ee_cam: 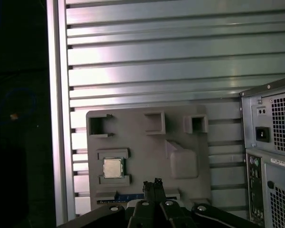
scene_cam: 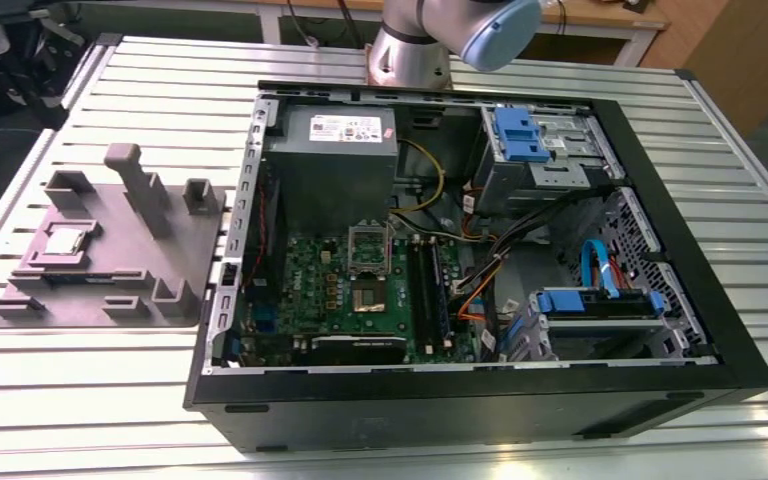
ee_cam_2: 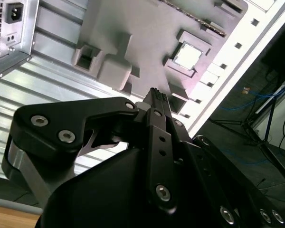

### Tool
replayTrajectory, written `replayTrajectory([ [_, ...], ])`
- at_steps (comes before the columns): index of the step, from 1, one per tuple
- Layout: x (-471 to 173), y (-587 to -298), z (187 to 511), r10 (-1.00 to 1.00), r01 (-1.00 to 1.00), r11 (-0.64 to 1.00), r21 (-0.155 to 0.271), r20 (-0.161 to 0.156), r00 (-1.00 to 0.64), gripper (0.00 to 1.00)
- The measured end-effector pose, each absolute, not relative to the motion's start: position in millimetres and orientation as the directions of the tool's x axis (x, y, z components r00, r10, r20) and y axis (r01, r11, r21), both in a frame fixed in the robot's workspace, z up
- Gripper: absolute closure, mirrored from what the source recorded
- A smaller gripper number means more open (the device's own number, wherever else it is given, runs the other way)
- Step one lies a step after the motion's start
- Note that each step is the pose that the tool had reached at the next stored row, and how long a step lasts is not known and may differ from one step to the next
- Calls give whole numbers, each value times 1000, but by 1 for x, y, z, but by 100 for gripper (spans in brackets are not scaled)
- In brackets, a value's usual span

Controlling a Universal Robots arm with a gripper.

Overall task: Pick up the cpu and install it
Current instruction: 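Reach for the cpu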

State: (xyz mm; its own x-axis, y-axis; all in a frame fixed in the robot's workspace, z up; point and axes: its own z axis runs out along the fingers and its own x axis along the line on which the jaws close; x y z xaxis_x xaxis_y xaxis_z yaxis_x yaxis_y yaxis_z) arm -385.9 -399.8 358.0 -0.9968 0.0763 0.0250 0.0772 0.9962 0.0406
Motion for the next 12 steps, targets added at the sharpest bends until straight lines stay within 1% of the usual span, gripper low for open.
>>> replayTrajectory([
  [12,-415,-403,347,76,77,996,41,25,-997,90],
])
